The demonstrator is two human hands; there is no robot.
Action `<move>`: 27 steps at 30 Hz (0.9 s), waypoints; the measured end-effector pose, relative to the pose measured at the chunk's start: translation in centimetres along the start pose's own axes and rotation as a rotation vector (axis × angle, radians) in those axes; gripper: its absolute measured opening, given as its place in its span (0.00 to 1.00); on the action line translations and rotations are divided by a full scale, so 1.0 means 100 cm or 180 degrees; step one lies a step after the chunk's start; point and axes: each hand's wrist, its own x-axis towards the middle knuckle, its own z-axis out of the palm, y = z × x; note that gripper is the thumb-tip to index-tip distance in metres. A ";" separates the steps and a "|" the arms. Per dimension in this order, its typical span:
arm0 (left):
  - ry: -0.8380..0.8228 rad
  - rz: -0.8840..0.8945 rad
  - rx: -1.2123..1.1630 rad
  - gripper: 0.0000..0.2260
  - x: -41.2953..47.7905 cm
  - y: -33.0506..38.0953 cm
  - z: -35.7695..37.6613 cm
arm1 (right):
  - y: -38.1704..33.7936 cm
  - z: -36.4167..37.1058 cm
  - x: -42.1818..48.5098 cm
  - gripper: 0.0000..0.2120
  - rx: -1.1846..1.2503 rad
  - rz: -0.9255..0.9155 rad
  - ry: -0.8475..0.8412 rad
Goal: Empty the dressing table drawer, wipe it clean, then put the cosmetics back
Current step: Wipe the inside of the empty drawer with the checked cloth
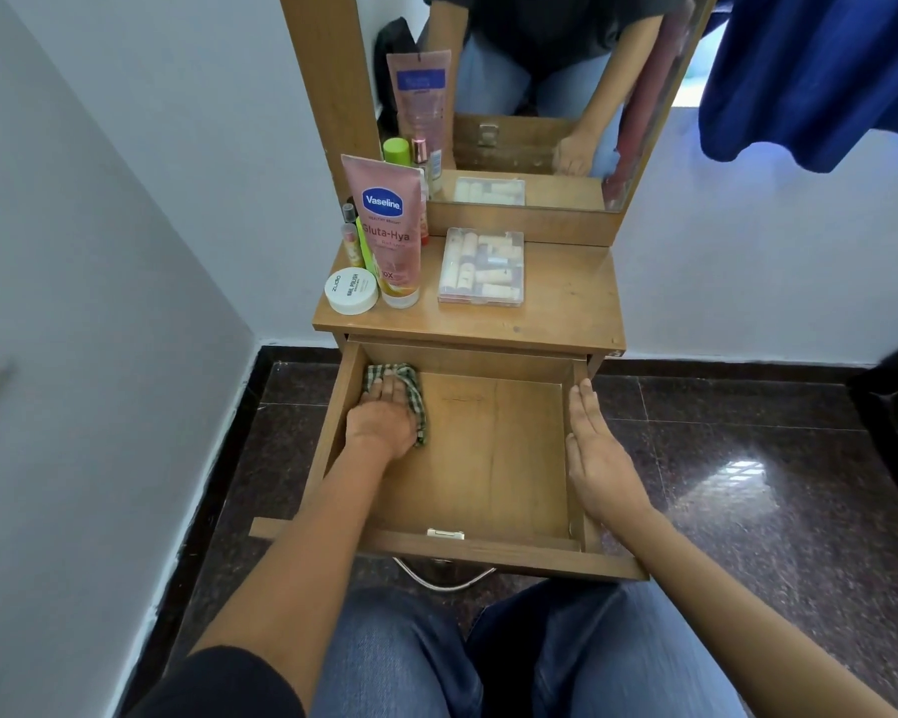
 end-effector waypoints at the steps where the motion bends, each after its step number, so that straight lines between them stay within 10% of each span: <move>1: -0.0002 0.0074 -0.0029 0.26 -0.005 0.000 0.002 | 0.001 0.000 0.000 0.27 0.0008 -0.0004 0.0000; 15: -0.0579 0.1157 -0.0640 0.24 -0.075 0.014 -0.002 | -0.013 -0.001 0.008 0.30 -0.1377 0.0184 -0.0258; 22: 0.0739 0.0636 -0.1367 0.23 -0.111 -0.022 0.001 | -0.090 0.051 0.016 0.19 -0.0217 0.0580 -0.0911; 27: 0.0933 0.0341 -0.1733 0.23 -0.123 -0.025 0.008 | -0.110 0.085 0.024 0.37 -0.0067 0.1136 -0.0807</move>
